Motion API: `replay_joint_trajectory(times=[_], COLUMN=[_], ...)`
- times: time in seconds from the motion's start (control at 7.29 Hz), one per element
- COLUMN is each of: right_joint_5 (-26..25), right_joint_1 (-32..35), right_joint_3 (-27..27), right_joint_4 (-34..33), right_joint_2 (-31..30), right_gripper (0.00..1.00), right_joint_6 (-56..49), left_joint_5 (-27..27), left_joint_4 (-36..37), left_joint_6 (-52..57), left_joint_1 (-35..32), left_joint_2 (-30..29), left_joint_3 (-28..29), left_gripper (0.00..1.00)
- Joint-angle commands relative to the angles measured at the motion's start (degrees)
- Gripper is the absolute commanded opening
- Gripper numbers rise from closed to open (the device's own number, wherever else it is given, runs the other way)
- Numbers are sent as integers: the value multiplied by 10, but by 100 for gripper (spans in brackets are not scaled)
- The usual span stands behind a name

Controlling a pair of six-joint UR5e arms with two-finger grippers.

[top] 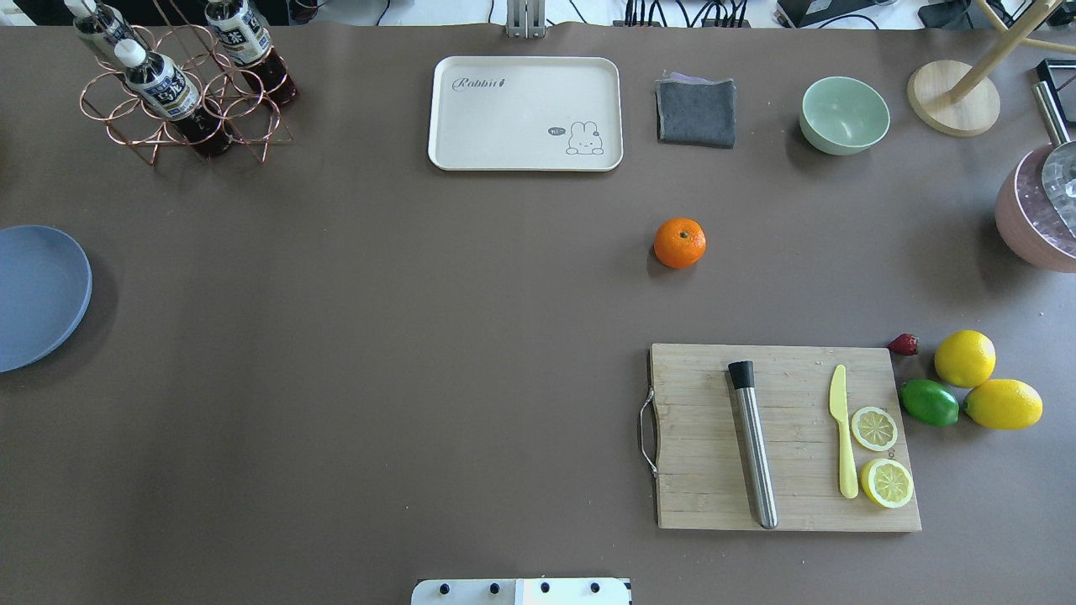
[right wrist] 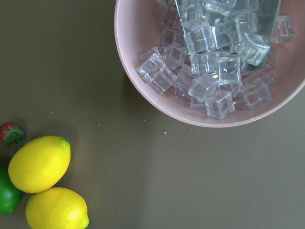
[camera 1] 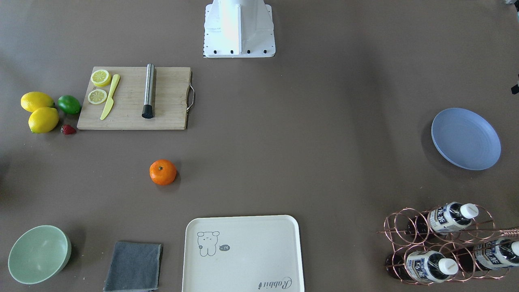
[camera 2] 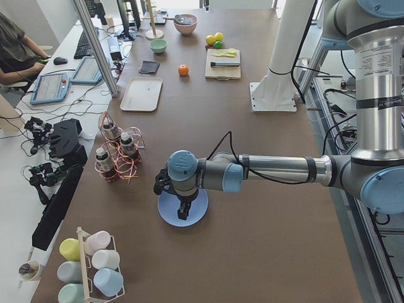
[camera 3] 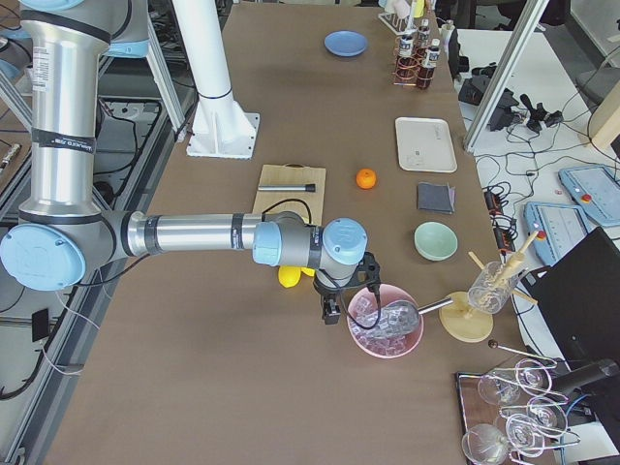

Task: Pick orange to plate

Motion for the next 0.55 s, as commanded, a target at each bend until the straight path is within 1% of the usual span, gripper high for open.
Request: replay_joint_trajectory(times=[0.0, 0.41], right_joint_5=[1, 1], right_joint_1=[-1, -4], right_joint_3=[1, 2], right_joint_4=[1, 1], right_joint_2=[2, 3], right_gripper=[100, 100], right_joint_6=[1, 0], left_joint_5=[1, 5], left_joint_4=[0, 0], left_joint_6=[-1, -3], left_joint_1=[0, 1], left_joint_2=[0, 0], left_joint_3=[2, 14], left_gripper=[98, 98])
